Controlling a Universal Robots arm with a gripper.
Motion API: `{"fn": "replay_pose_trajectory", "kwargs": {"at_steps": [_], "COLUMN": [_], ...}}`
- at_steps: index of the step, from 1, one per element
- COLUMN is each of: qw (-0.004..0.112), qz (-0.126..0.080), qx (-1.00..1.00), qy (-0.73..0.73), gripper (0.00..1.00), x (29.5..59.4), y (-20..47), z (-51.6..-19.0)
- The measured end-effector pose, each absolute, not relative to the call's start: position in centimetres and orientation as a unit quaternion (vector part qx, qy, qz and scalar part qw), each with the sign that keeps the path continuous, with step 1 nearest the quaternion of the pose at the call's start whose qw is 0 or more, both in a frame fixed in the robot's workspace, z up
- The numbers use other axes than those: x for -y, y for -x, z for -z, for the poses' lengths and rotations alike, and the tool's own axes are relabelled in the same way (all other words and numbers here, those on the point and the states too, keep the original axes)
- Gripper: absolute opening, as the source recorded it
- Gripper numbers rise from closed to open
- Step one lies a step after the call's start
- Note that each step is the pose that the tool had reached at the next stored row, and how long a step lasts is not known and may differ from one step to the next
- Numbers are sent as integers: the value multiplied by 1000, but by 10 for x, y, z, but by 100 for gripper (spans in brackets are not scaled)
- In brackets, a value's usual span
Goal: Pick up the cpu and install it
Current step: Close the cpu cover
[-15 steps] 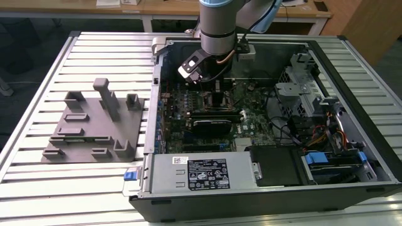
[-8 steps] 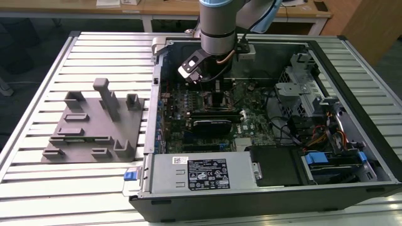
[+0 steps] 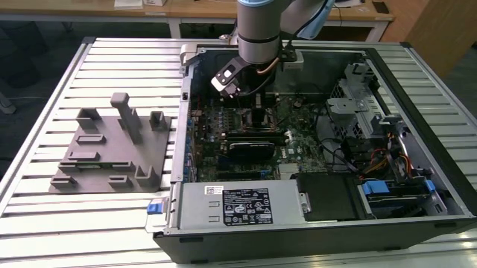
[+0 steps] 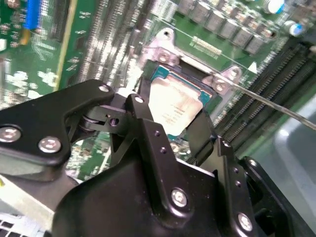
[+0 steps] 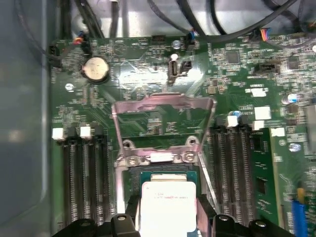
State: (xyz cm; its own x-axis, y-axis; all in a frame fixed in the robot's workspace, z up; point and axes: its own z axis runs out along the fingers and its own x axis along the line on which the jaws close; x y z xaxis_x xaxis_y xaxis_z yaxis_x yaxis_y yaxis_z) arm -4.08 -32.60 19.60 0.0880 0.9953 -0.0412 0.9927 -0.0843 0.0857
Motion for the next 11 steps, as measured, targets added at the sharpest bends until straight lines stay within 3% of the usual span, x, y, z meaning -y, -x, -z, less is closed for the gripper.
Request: {"fn": "replay_pose_trajectory", "kwargs": {"at_steps": [1,11], "qw": [41,40], "qz": [-18,-19], "qx": [-675,-696], "qy": [-736,-716], "gripper": [54,54], "x": [326,326], "y": [41,41], "z": [-196,-196]}}
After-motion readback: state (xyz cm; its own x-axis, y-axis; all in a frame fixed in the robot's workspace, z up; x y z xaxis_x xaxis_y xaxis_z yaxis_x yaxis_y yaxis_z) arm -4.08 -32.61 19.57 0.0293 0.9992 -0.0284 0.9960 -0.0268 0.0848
